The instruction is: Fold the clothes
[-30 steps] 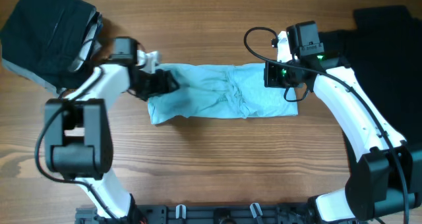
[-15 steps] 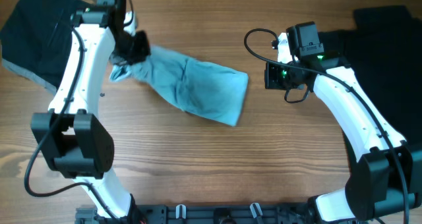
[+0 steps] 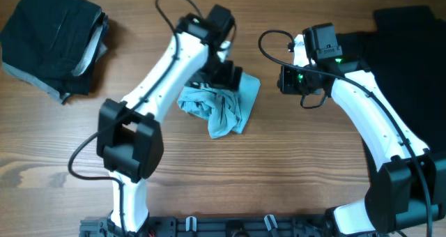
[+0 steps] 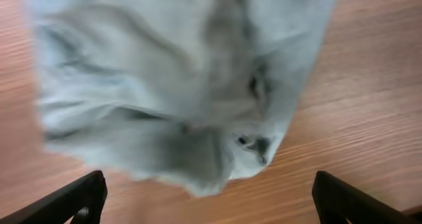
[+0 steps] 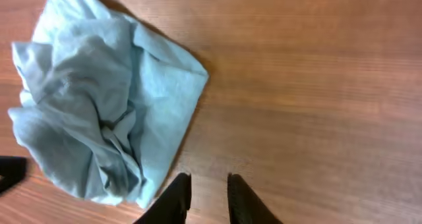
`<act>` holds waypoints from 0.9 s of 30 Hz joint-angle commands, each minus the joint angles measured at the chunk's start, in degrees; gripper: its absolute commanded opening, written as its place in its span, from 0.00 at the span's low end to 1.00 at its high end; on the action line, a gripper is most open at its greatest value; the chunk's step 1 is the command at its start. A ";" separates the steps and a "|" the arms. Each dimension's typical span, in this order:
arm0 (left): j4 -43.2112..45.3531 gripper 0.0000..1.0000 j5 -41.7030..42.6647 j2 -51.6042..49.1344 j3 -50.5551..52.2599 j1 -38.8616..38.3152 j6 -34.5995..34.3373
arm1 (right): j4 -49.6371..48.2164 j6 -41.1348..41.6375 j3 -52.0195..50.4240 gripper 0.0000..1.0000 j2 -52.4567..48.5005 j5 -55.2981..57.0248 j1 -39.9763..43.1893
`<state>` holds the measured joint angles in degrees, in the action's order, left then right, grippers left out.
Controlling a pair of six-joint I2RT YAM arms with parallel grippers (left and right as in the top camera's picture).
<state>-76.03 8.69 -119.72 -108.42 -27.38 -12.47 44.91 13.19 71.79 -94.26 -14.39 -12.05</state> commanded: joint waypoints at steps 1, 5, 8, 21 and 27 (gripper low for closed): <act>-1.84 1.00 -1.73 4.00 -4.90 7.45 0.00 | -5.81 -7.78 0.59 0.31 -0.02 -15.26 -0.44; -1.53 0.91 2.45 4.33 -4.90 17.55 0.00 | -15.63 -8.79 0.48 0.56 -1.22 -16.61 -6.27; 0.57 0.48 7.43 4.33 -4.90 24.13 0.02 | -22.08 -8.55 0.48 0.47 -7.48 -8.83 -13.35; 3.48 0.38 9.51 4.33 -4.85 27.54 3.06 | -23.17 3.41 0.55 0.04 -13.64 -0.37 -9.09; 2.97 0.41 9.46 4.33 -4.83 27.54 3.26 | -16.94 1.36 0.55 0.56 -11.89 -11.93 0.17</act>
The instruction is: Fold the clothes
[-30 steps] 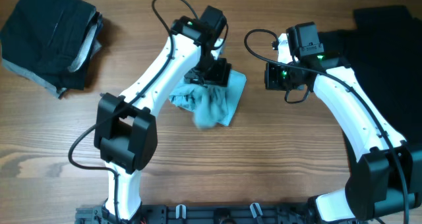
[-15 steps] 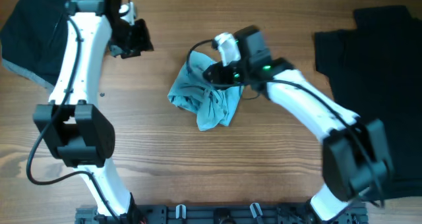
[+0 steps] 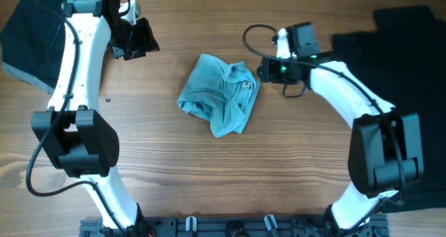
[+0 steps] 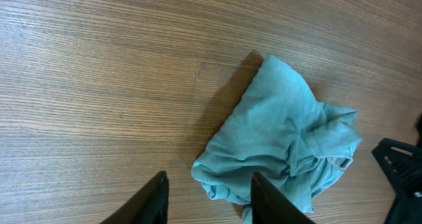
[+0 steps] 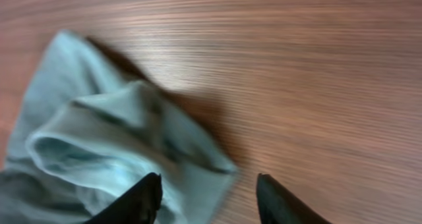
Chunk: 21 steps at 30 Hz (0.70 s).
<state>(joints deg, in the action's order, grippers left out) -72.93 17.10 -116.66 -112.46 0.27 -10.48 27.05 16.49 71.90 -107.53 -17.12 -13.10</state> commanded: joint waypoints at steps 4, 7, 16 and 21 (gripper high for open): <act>-0.11 0.43 0.22 1.27 -0.79 -0.11 1.25 | -0.94 -9.29 0.44 0.34 2.45 -24.72 -0.46; 0.24 0.43 0.20 1.25 -0.79 -0.11 1.27 | -7.63 -6.99 0.44 0.06 3.13 -22.95 -5.57; 0.31 0.41 0.20 1.25 -0.79 -0.11 1.27 | -23.34 10.01 0.42 0.09 -9.46 10.12 -17.29; 0.28 0.40 0.17 1.25 -0.79 -0.11 1.27 | -5.81 10.80 0.44 0.05 -4.39 18.73 -8.87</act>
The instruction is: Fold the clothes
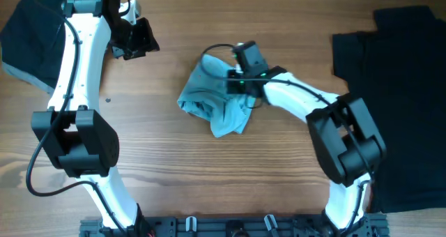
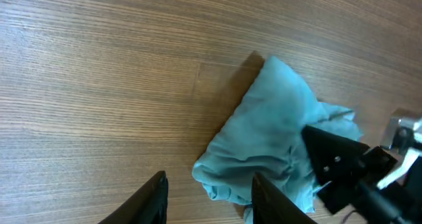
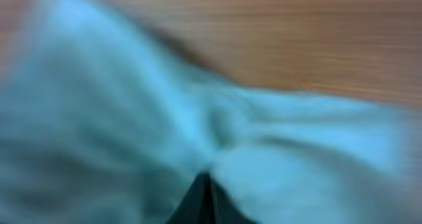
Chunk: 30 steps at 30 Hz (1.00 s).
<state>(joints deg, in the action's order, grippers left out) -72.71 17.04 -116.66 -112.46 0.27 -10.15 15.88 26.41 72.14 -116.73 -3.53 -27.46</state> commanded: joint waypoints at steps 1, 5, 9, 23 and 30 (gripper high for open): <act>0.11 0.40 0.02 1.25 -0.79 -0.11 0.94 | 7.93 -2.62 0.20 0.08 7.15 1.90 7.78; 0.22 0.42 -0.63 1.25 -0.79 -0.11 0.94 | 13.81 -15.87 0.20 0.38 14.56 -13.44 13.22; 1.01 0.43 -0.55 1.25 -0.79 -0.22 0.94 | 19.02 -13.86 0.09 0.28 15.47 -15.63 13.14; 3.10 0.50 -0.55 1.25 -0.79 -2.75 0.96 | 39.36 -7.41 -0.52 0.60 11.17 -13.64 5.25; 3.65 0.51 -0.59 0.37 -0.79 -5.90 3.98 | 30.56 -1.73 -4.92 0.52 11.17 -19.47 5.14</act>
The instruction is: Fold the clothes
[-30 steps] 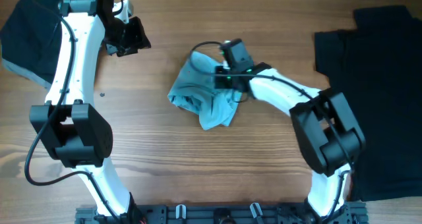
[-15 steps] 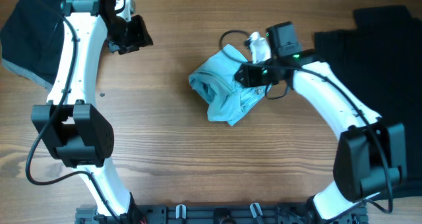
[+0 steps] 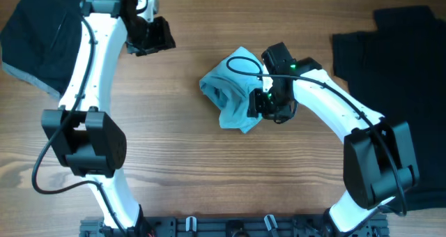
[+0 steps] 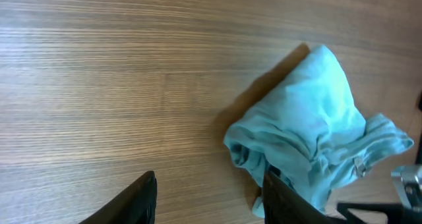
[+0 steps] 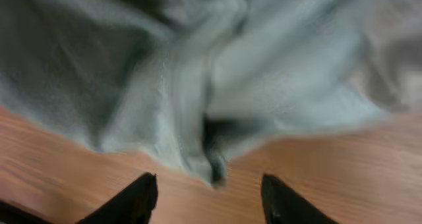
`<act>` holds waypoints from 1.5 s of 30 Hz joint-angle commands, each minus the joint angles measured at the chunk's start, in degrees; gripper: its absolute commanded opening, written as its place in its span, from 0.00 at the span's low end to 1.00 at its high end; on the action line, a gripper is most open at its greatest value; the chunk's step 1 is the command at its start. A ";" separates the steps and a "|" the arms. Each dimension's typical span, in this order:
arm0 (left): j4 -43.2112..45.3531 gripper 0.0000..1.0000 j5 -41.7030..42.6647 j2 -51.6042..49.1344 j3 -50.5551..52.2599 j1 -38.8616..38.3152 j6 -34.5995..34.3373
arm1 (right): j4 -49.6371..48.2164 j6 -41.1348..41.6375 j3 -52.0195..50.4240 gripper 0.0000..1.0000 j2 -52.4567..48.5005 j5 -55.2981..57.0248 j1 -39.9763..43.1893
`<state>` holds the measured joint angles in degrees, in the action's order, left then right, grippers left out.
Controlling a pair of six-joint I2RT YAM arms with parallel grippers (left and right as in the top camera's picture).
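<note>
A crumpled teal garment lies bunched on the wooden table, also seen in the left wrist view and filling the top of the right wrist view. My right gripper sits against the garment's right side, open, with a loose fold of cloth hanging just ahead of the fingers. My left gripper hovers far to the upper left, open, with only bare wood between its fingers.
A stack of folded dark clothes lies at the back left corner. A spread of black clothes covers the table's right side. Bare wood runs in front of the teal garment.
My right gripper was shut in the top of the teal garment; now it is open at the garment's right side. The garment lies further right and is reshaped. The left gripper shifted slightly right.
At first my left gripper hung open right over the teal garment and my right was shut beside it. Then the left arm stood back at the upper left and the right opened at the garment's corner. It then shut in the cloth; now it is open, the garment shifted right.
</note>
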<state>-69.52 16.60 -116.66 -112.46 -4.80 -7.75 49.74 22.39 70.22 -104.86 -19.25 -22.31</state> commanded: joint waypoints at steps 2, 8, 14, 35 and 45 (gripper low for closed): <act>0.61 0.51 -0.13 0.15 -0.79 -0.83 1.57 | -5.99 3.37 -3.43 0.48 -0.70 -3.54 -0.02; 0.79 0.55 3.34 -0.61 -0.11 -2.16 5.05 | -9.68 6.36 -6.01 0.25 -1.75 -3.21 0.00; 6.43 0.43 13.92 -4.44 8.31 -7.08 6.05 | -3.15 -1.81 -2.97 0.04 1.07 -2.58 4.28; 4.61 0.29 25.55 -8.26 8.20 -8.41 9.03 | 4.79 -2.93 1.11 0.40 7.19 26.84 7.19; 11.54 0.04 21.27 -9.03 19.96 -17.22 8.81 | -6.03 -0.83 -4.48 0.08 2.58 -4.59 6.34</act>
<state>-58.89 40.25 -126.19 -96.90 -21.50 0.82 43.53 20.97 69.10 -97.49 -15.62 -15.46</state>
